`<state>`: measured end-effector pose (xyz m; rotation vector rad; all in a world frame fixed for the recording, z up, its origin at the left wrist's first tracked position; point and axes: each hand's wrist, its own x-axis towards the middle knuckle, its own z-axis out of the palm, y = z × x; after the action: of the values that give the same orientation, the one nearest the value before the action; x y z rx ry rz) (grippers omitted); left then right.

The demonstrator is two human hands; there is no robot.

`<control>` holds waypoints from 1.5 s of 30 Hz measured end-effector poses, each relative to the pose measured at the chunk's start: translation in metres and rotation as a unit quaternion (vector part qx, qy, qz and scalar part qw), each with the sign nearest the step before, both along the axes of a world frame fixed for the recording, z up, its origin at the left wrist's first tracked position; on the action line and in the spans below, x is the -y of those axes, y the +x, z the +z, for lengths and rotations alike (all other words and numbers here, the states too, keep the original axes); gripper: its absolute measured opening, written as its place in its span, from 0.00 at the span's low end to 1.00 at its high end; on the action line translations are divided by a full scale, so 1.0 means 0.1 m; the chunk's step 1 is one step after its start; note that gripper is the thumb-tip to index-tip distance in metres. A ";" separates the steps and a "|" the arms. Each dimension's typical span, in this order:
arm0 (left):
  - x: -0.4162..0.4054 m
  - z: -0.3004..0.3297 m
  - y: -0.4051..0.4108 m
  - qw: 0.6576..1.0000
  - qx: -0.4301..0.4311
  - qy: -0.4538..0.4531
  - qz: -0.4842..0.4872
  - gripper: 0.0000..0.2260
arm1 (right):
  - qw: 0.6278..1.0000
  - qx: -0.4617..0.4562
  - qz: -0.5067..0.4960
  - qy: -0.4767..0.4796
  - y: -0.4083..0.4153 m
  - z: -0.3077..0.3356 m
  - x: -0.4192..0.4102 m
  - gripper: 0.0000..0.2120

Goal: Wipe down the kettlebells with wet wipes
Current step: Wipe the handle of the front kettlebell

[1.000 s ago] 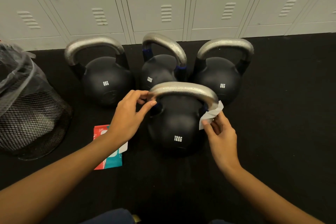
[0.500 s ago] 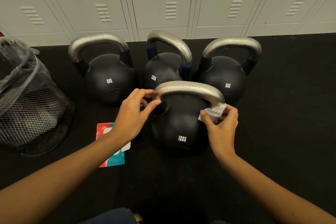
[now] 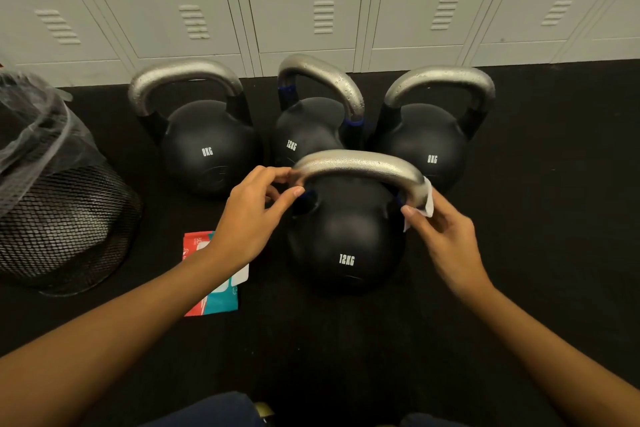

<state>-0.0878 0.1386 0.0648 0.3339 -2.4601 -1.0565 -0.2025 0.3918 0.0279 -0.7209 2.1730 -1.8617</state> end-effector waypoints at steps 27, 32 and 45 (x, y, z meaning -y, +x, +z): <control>-0.11 -0.02 0.08 0.998 -0.032 -0.055 0.026 0.17 | 0.993 -0.005 -0.103 0.052 0.54 -0.01 -0.10 0.12; -0.51 0.14 0.08 0.990 -0.031 -0.052 -0.131 0.08 | 0.998 -0.035 -0.046 0.036 0.52 0.26 -0.01 0.12; -1.06 0.28 -0.08 0.932 0.092 0.323 -0.139 0.12 | 0.998 -0.017 0.061 0.026 0.49 0.46 -0.04 0.25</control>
<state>-0.0955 0.2443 0.0925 0.2945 -2.2878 -2.0412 -0.1534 0.3960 0.0739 -0.8598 2.1372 -1.7390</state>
